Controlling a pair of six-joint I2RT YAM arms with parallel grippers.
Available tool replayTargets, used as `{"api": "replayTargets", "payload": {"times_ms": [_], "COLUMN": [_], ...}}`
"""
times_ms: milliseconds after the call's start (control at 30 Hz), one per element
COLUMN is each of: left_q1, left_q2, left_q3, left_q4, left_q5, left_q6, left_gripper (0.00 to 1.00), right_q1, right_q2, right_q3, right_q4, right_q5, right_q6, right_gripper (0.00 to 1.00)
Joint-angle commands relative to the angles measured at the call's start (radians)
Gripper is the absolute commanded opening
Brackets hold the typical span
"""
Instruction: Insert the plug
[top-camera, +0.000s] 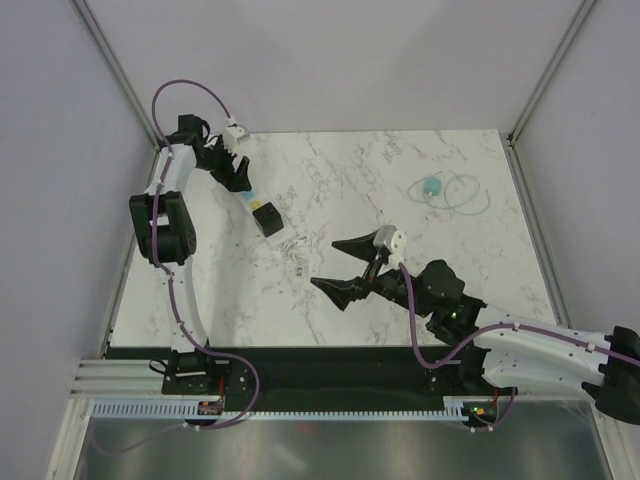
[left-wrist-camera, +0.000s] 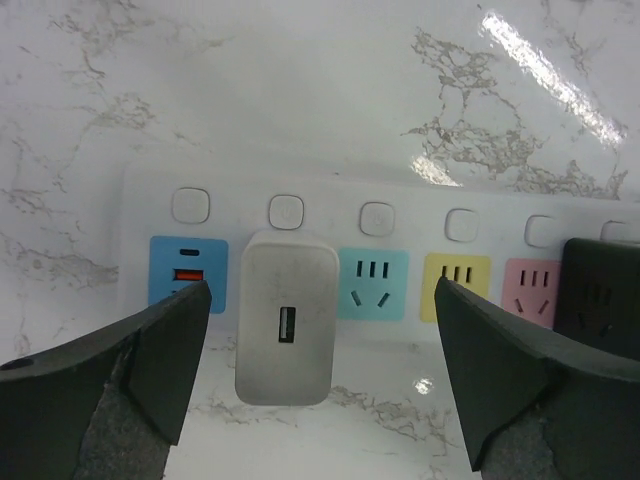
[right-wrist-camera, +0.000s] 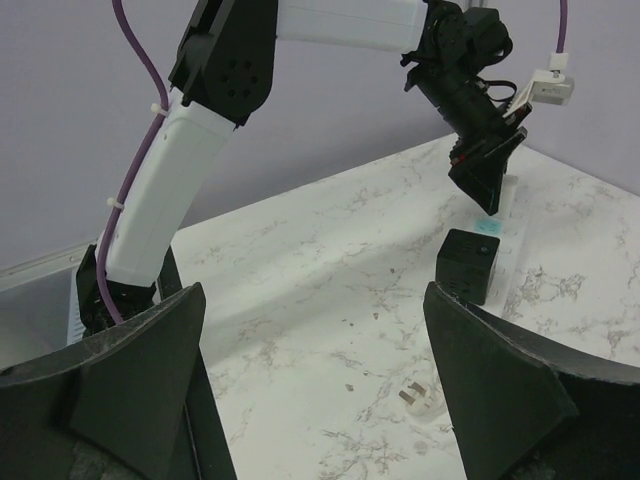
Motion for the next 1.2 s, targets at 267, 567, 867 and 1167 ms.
{"api": "replayTargets", "payload": {"times_ms": [267,567,867,1167], "left_q1": [-0.156,-0.484,-0.546,-0.544], "left_q2": [-0.443,-0.763,-1.055,-1.21], "left_q3": [-0.147,-0.347,-0.577,-0.887], "left_q4": [0.198,0.418,0.524,0.726], "left_q5": [-0.144,-0.537,-0.476,-0.037], "left_q6": [-0.281,-0.418,-0.872,-1.039], "left_gripper": [1.0,1.0,1.0,1.0], "right_q1": [-0.003,-0.353,-0.776,-0.967], "right_q2": [0.013,0.076,0.359,0.769], "right_q3": [0.271,0.368,0.502,0.672], "right_q4": [-0.539,-0.751,-0.803,-0.696], "right_q5": [0.79,0.788,0.445,0.316], "right_q6": [0.26,0.315,0.312,0.328], "right_gripper": [0.98,0.98,0.86,0.46]}}
